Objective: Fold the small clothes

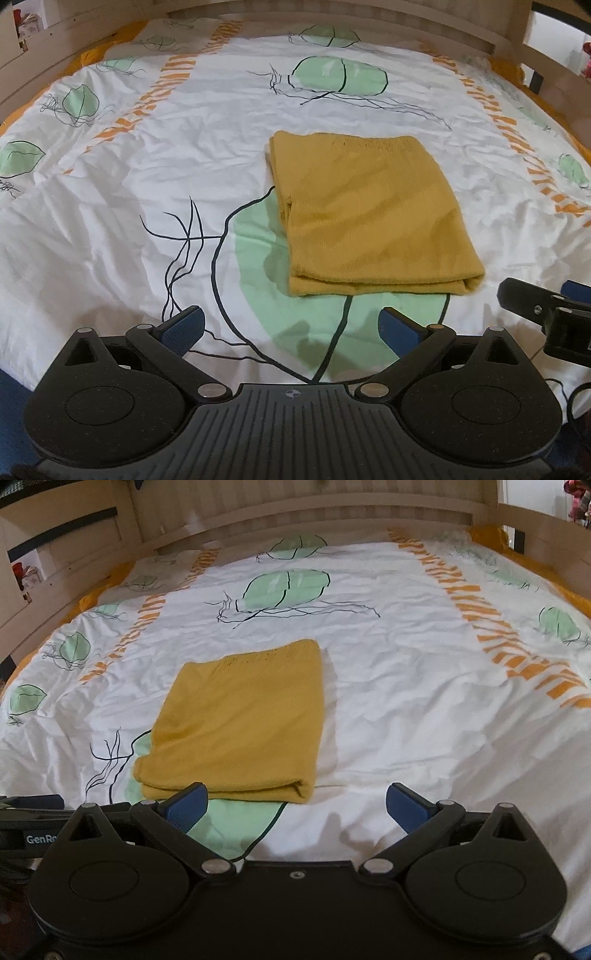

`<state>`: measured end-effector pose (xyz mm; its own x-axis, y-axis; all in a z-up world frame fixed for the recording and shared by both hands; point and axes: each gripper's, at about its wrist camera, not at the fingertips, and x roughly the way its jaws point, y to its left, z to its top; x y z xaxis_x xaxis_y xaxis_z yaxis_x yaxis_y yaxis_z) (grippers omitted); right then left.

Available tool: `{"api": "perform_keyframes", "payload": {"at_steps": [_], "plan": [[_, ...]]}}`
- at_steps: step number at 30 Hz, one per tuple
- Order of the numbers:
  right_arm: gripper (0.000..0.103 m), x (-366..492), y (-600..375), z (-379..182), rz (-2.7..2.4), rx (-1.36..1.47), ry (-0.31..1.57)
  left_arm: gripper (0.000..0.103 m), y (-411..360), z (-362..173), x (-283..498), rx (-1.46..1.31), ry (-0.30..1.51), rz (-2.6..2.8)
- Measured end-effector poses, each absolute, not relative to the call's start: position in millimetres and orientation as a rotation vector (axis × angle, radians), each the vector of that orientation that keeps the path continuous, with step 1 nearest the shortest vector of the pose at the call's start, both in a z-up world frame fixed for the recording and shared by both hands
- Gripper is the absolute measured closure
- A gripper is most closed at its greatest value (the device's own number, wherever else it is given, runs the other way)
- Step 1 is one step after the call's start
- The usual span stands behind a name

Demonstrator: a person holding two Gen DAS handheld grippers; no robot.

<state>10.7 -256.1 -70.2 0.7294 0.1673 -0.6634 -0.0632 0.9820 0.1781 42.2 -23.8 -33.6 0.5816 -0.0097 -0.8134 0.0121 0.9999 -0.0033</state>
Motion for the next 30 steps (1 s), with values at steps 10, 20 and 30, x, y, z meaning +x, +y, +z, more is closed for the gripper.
{"api": "perform_keyframes", "payload": {"at_steps": [10, 20, 30], "plan": [[0.001, 11.7, -254.1, -73.9, 0.139, 0.159, 0.767, 0.002, -22.9, -37.2, 43.7, 0.006, 0.967, -0.002], [0.001, 14.3, -252.9, -76.4, 0.149, 0.167, 0.784, 0.002, -23.7, -40.3, 44.8, 0.01, 0.982, -0.009], [0.001, 15.9, -251.5, -79.4, 0.154, 0.179, 0.797, 0.002, -23.6, -40.3, 45.5, 0.009, 0.984, -0.01]]}}
